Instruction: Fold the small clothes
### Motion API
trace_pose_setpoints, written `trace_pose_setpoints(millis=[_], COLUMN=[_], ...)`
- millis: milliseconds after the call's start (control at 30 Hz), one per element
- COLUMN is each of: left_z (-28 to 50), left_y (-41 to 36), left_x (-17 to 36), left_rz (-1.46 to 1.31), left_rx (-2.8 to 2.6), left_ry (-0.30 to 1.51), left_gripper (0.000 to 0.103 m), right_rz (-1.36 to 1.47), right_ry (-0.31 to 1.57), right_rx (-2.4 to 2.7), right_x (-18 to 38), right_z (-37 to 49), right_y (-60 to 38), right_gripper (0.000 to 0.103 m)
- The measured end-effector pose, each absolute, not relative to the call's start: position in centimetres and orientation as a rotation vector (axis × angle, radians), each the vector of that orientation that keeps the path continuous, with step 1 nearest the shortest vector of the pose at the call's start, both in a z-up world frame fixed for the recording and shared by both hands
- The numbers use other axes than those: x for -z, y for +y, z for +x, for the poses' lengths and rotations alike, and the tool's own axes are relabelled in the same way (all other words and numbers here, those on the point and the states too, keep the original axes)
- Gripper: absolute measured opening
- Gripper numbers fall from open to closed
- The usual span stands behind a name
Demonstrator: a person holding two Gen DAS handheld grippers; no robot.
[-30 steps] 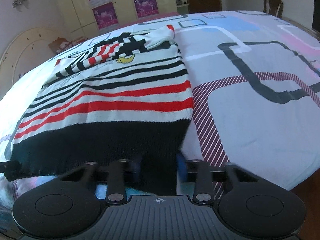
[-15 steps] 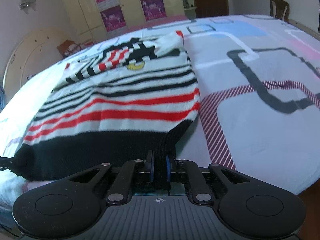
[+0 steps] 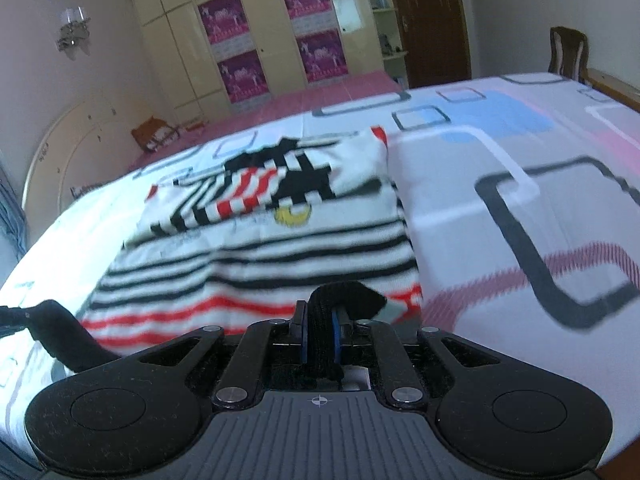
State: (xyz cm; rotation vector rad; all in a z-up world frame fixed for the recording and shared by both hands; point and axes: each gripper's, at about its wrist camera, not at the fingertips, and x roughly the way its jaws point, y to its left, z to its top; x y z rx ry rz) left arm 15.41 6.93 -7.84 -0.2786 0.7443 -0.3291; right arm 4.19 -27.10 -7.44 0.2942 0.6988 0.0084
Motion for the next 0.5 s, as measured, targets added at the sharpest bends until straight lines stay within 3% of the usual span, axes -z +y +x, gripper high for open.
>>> trace_pose_setpoints(millis=[500], left_z=[25.2], left_y=[5.6], left_x=[6.5], left_rz=[-0.302], left_rx=[0.296], left_ry=[0.672], left_gripper=[0.006], right_rz=[0.301], right_ry=[0.636], right_rx=[-0.051], right_x=[5.8], right_z=[15.4], right_y=[-29.4], right_gripper=[0.01])
